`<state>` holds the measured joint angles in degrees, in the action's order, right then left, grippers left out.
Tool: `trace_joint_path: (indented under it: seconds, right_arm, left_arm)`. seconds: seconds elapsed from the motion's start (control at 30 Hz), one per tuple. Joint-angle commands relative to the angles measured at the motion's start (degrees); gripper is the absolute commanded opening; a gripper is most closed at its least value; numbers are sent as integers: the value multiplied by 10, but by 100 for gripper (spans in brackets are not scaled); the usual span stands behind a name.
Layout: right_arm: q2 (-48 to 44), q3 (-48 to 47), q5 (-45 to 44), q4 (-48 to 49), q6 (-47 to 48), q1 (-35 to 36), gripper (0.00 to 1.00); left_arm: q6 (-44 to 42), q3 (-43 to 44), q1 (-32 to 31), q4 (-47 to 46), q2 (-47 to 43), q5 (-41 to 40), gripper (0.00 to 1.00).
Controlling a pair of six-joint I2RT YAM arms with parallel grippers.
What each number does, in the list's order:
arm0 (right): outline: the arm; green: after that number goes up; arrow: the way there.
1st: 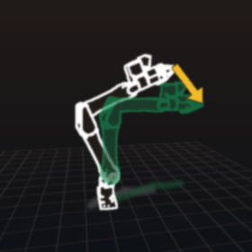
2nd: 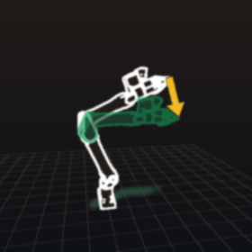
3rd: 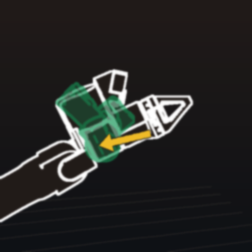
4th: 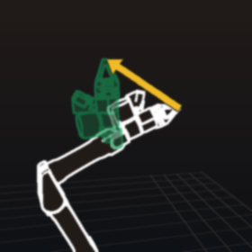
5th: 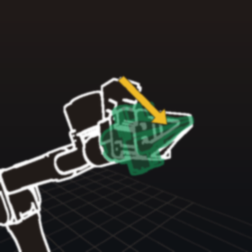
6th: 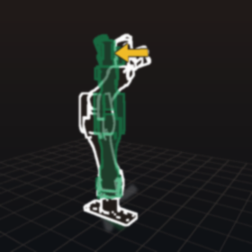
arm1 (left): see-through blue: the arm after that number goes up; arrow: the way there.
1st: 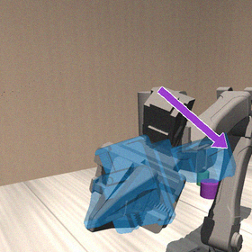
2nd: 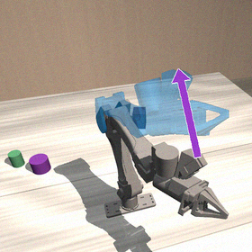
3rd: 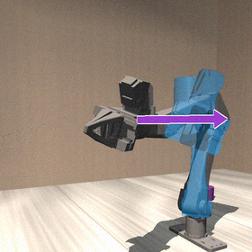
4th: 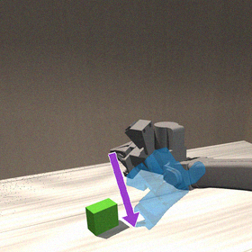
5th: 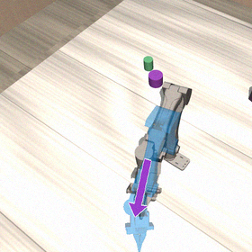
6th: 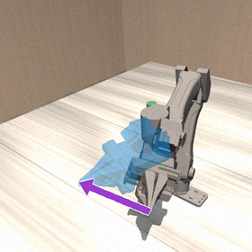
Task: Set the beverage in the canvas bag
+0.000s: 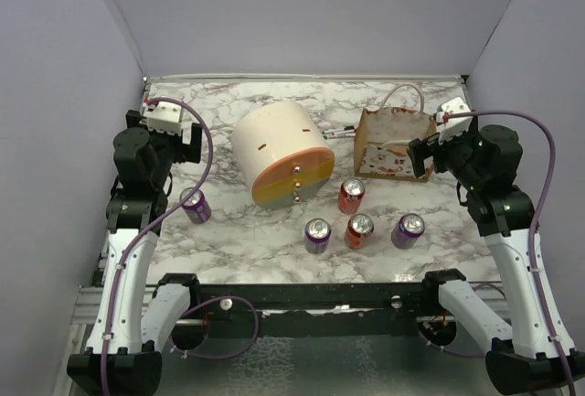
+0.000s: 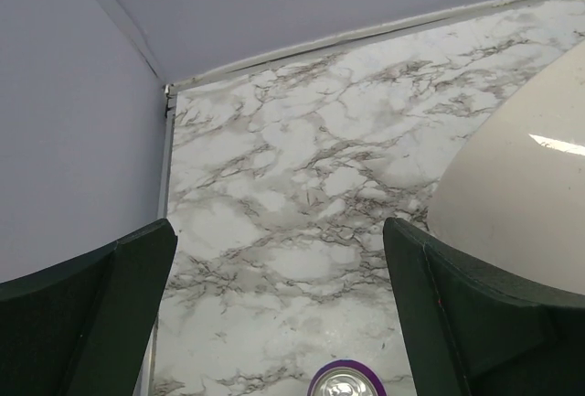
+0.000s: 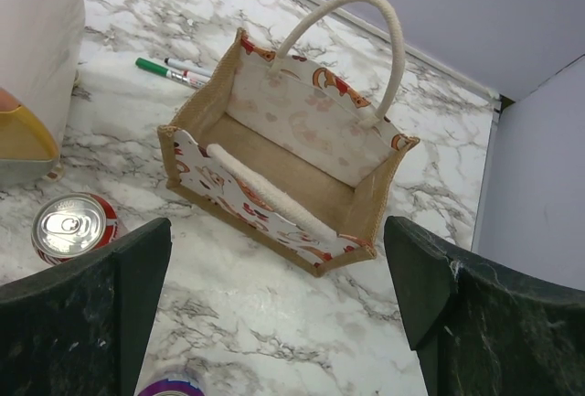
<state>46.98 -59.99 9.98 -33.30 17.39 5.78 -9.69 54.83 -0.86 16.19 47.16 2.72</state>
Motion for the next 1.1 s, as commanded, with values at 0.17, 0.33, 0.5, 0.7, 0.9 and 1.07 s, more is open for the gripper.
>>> trace_joint_path:
  seconds: [0.17, 0.33, 0.5, 0.7, 0.9, 1.07]
  right_arm:
    - [-5, -25, 22, 7, 21, 11, 100]
    - [-10, -20, 26, 18, 29, 12, 100]
    - [-22, -12, 26, 25, 36, 13, 100]
    - [-9, -17, 129, -34, 89, 13, 100]
    - [13, -12, 254, -141, 187, 14, 100]
    - [8, 19, 244, -206, 262, 14, 100]
  left_arm:
    - [-2, -7, 8, -41, -2, 25, 99]
    - [8, -9, 9, -49, -3, 26, 99]
    - [16, -16, 10, -49, -4, 31, 99]
    - [14, -18, 10, -50, -1, 46, 99]
    - [21, -31, 11, -60, 5, 90, 99]
    - [26, -40, 11, -66, 12, 118, 99]
